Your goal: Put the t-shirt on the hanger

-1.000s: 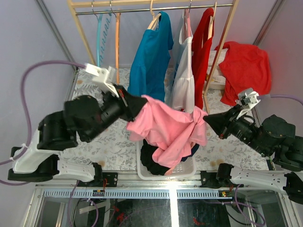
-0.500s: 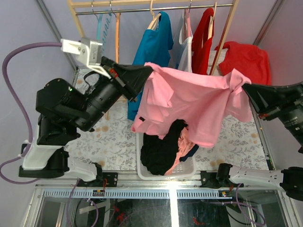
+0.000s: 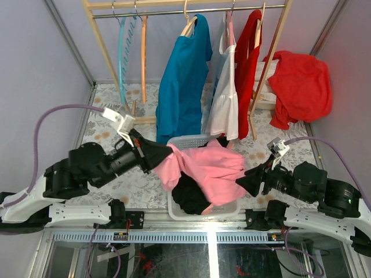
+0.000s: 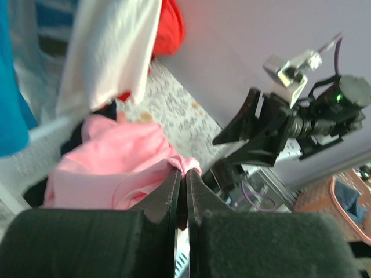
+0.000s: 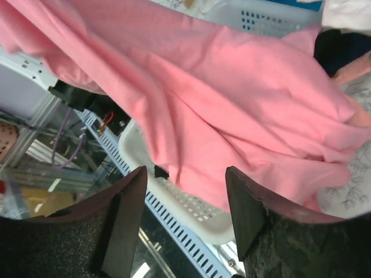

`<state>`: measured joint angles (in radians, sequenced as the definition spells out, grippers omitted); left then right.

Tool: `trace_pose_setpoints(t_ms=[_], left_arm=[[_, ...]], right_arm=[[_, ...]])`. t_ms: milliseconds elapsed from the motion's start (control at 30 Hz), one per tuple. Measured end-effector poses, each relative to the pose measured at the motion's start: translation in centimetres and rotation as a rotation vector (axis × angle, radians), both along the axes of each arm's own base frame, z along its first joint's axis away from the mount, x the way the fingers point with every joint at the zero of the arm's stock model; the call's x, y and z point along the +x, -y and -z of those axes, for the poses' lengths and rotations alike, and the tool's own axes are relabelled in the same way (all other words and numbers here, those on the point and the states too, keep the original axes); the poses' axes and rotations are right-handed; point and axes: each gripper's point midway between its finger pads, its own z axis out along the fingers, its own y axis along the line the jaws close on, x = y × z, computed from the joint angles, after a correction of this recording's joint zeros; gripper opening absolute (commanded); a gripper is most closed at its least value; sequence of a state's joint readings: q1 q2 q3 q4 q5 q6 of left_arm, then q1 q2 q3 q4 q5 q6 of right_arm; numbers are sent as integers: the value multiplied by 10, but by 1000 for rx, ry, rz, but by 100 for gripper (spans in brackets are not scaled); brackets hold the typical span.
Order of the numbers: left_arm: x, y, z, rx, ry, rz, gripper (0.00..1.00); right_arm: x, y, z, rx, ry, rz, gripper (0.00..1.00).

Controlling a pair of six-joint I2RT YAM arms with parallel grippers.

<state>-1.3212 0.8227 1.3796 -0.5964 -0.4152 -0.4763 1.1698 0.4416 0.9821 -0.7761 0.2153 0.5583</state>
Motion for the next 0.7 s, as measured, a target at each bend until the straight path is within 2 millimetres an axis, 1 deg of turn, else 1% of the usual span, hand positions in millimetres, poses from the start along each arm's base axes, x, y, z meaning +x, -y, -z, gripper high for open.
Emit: trace_pose_setpoints(t_ms=[33, 67, 100, 200, 267, 333, 400, 467, 533, 600, 700], left_arm=[[-4, 3, 12, 12, -24, 21, 0], [-7, 7, 23, 23, -51, 41, 0], [-11, 12, 31, 35, -73, 60, 0], [-19, 24, 47, 58, -122, 116, 0], [-25, 32, 58, 75, -153, 148, 0], [-30, 37, 70, 91, -187, 175, 0], [-35, 42, 83, 107, -220, 198, 0], [-39, 46, 95, 119, -248, 220, 0], [-42, 50, 105, 129, -272, 233, 0], [-44, 53, 113, 137, -288, 239, 0], [-44, 56, 117, 137, -298, 240, 0]], right_arm=[[-4, 1, 7, 0, -29, -5, 66], [-7, 1, 7, 7, -42, -12, 67], [-9, 2, 3, 24, -46, -16, 68], [-11, 2, -19, 72, -35, -23, 69], [-10, -1, -37, 91, -17, -30, 69], [-7, -10, -51, 102, 0, -43, 69], [-2, -26, -55, 90, 7, -58, 68], [4, -43, -49, 48, 1, -72, 67], [11, -60, -36, -14, -14, -84, 65], [14, -73, -27, -53, -25, -102, 65], [15, -92, -12, -90, -41, -142, 68]])
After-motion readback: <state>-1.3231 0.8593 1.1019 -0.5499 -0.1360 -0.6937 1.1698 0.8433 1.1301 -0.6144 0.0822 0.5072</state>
